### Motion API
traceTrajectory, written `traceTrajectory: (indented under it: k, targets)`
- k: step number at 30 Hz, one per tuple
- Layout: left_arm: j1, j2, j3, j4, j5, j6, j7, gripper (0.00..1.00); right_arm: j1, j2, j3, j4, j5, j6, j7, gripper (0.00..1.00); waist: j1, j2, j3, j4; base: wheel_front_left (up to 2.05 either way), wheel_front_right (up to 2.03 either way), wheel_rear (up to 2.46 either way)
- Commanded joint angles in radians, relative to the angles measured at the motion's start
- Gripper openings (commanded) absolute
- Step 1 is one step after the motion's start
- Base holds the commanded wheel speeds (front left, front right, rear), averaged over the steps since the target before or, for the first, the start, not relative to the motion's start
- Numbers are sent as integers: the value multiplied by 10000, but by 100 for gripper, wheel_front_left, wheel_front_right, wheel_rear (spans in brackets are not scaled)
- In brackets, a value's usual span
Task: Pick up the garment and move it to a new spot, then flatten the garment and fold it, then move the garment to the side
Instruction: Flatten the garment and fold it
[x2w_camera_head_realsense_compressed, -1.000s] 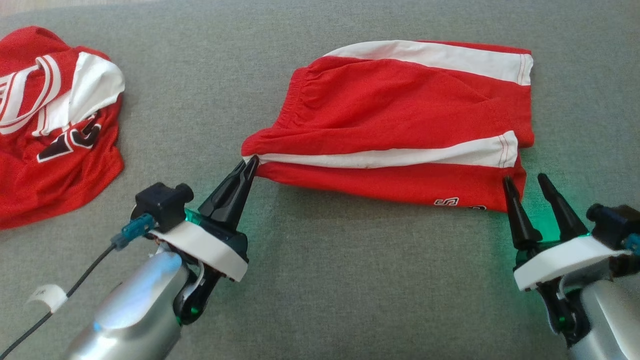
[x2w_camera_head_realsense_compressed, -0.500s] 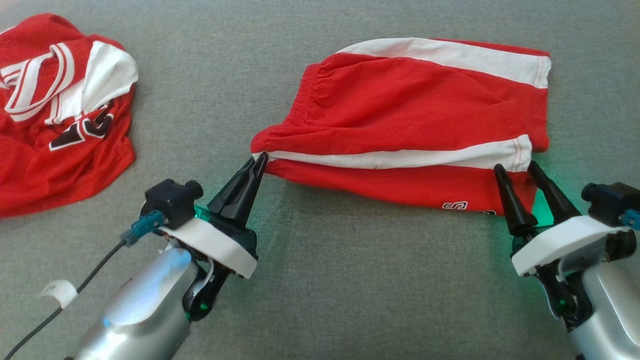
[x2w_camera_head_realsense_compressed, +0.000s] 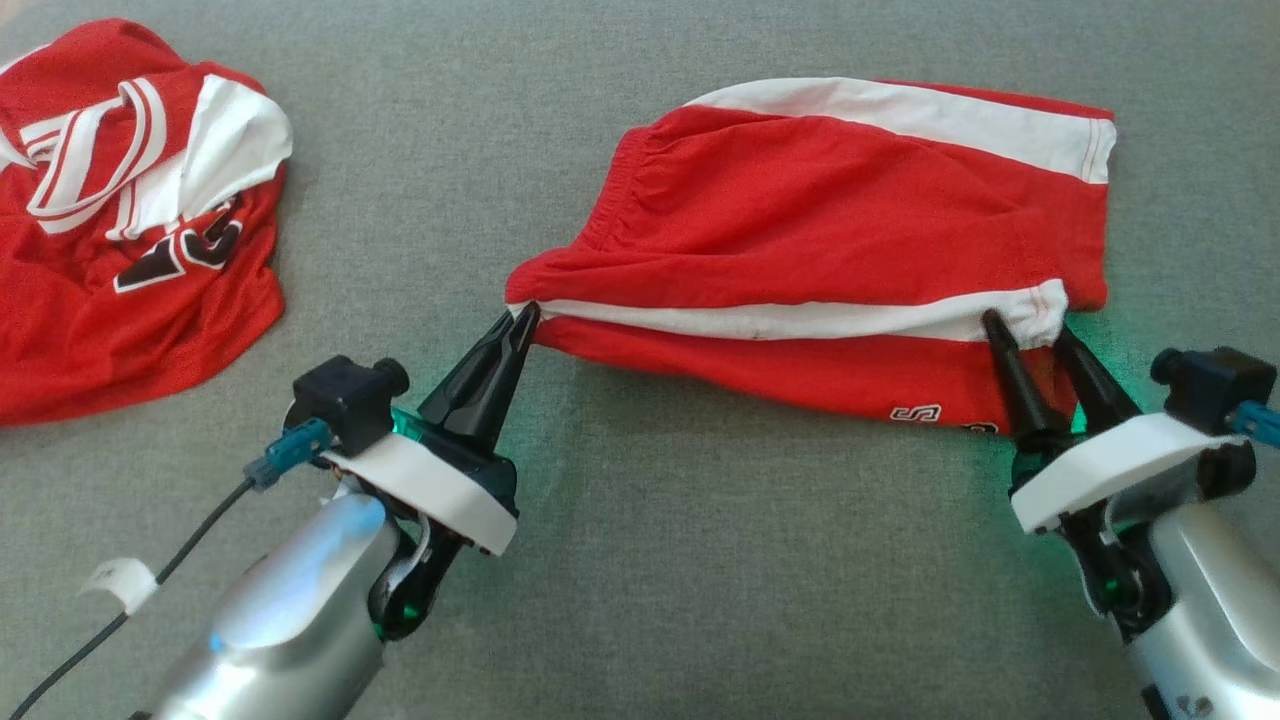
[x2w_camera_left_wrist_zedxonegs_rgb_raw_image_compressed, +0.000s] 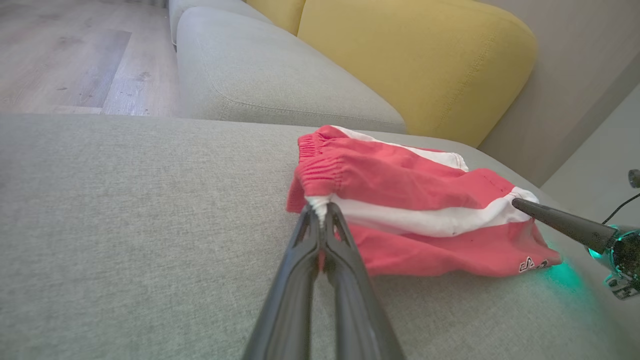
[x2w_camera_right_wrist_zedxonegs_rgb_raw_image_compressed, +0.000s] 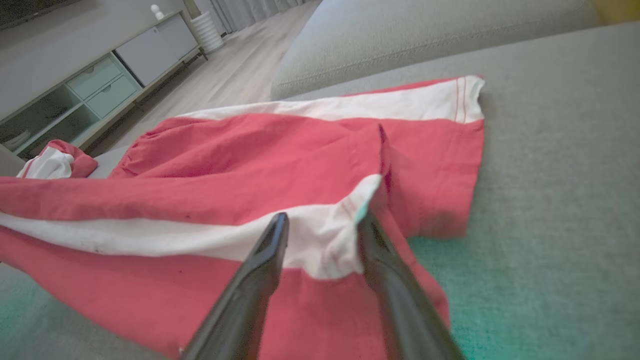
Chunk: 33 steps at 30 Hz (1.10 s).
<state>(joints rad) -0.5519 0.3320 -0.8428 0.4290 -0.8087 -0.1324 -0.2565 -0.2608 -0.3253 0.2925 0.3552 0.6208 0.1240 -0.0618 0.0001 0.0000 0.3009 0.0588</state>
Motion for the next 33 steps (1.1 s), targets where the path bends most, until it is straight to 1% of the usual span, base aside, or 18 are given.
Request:
traceTrajectory:
  k: [1, 7, 11, 14, 17, 19, 23, 25, 28, 30, 33]
  targets:
    - [-411, 210, 304, -209, 4, 17, -53, 0, -289, -299, 231, -230, -15, 67, -298, 0, -1, 0, -40, -10, 0, 0, 0]
    - [-979, 268, -41, -196, 181, 17, -53, 0, -642, -551, -41, -380, -281, 67, -1120, 0, -1, 0, -228, -37, 0, 0, 0]
    - [-2136, 472, -180, -361, 155, 17, -53, 0, -1694, -899, -458, -898, -439, 67, -1332, 0, -1, 0, -266, -271, 0, 0, 0]
    - [-3584, 614, -371, -400, -22, 17, -53, 0, -3153, -1359, -650, -1108, -771, 67, -1200, 0, -1, 0, -39, -465, 0, 0, 0]
    - [-5318, 623, -561, -163, -350, 17, 12, 0, -5011, -1712, -654, -927, -1121, 67, -888, 0, -1, 0, 349, -675, 0, 0, 0]
    - [-6472, 505, -636, 273, -543, 17, 53, 0, -6354, -1833, -540, -525, -1367, 67, -741, 0, -1, 0, 636, -775, 0, 0, 0]
    - [-8547, -53, -696, 1687, -436, 17, 3, 0, -8865, -1689, -461, 665, -1640, 67, -994, 0, -1, 0, 1014, -958, 0, 0, 0]
    - [-9313, -315, -518, 2346, -227, 17, -34, 0, -9841, -1606, -445, 1143, -1754, 67, -1244, 0, -1, 0, 1171, -1035, 0, 0, 0]
    - [-9737, -558, 450, 2699, 294, 46, -47, 0, -10650, -1535, -345, 1577, -1744, 67, -1551, 0, -1, 0, 1246, -1133, 0, 0, 0]
    - [-9381, -608, 1029, 2624, 604, 41, -49, 0, -10696, -1556, -232, 1720, -1647, 67, -1700, 0, -1, 0, 1185, -1189, 0, 0, 0]
    - [-8508, -587, 1414, 2368, 888, 27, -50, 0, -10292, -1769, -35, 1659, -1394, 67, -1828, 0, -1, 0, 1169, -1194, 0, 0, 0]
